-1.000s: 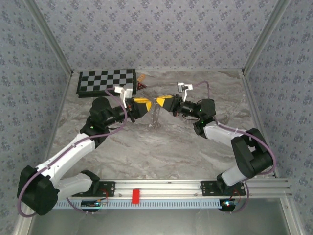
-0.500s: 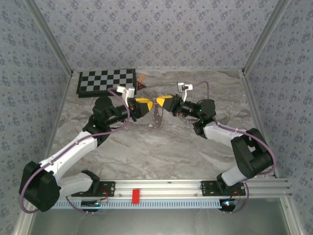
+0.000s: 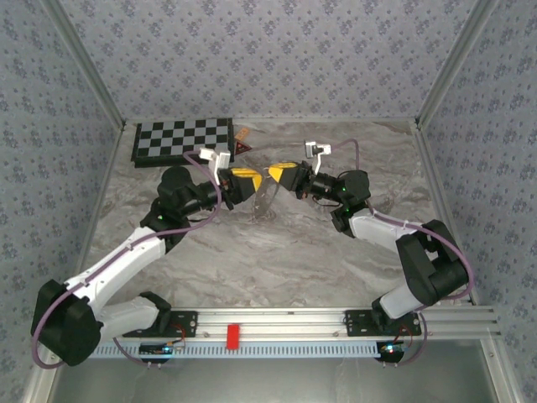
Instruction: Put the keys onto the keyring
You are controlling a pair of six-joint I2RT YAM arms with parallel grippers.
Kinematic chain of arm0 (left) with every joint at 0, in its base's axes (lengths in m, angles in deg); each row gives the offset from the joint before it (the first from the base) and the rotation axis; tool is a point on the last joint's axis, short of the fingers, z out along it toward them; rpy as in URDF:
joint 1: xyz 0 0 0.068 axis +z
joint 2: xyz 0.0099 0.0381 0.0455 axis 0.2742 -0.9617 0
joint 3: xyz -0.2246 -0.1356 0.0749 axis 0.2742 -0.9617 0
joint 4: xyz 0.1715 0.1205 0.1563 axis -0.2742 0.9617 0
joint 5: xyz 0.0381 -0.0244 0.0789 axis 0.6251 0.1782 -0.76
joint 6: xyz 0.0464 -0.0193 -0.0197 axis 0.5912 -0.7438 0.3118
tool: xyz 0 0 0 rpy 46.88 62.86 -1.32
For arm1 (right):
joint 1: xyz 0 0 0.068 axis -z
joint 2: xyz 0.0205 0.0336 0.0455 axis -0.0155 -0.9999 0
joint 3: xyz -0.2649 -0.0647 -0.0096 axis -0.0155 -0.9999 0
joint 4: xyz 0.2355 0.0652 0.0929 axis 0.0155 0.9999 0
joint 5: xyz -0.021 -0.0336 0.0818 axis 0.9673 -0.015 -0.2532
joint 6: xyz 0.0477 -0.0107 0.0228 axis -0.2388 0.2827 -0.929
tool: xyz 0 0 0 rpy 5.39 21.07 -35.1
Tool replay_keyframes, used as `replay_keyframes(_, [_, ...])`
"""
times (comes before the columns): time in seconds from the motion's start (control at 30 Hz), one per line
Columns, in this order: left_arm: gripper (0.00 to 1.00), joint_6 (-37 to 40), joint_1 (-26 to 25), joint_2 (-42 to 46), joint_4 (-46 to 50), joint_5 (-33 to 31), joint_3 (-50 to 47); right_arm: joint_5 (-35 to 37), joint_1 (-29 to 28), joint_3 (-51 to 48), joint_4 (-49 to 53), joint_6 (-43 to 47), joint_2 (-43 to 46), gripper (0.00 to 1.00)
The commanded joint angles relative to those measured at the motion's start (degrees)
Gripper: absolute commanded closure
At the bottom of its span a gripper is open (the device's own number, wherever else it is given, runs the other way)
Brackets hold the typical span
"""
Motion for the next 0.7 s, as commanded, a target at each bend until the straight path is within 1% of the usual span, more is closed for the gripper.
replay_keyframes(0.0, [0.69, -0.14, -0.55, -0.57, -2.78, 1.5, 2.23, 0.7, -0.55, 0.39, -2.02, 1.15, 0.57, 1.0])
replay_keyframes(0.27, [0.71, -0.3, -1.22, -2.58, -4.38, 1.8, 3.41, 0.21, -0.82, 0.65, -1.64, 1.4, 0.61, 1.0])
replay_keyframes(0.43, [0.79, -0.24, -1.22, -2.74, -4.49, 1.61, 3.76, 0.05, -0.91, 0.61, -1.51, 1.6, 0.54, 1.0])
replay_keyframes(0.6, [1.0, -0.32, -1.26, -3.06, -4.75, 1.66, 4.11, -0.32, -0.98, 0.55, -1.37, 1.76, 0.26, 1.0])
replay_keyframes(0.67, [1.0, -0.07, -1.3, -3.23, -4.52, 2.11, 4.3, -0.5, -0.97, 0.54, -1.24, 1.69, 0.27, 1.0])
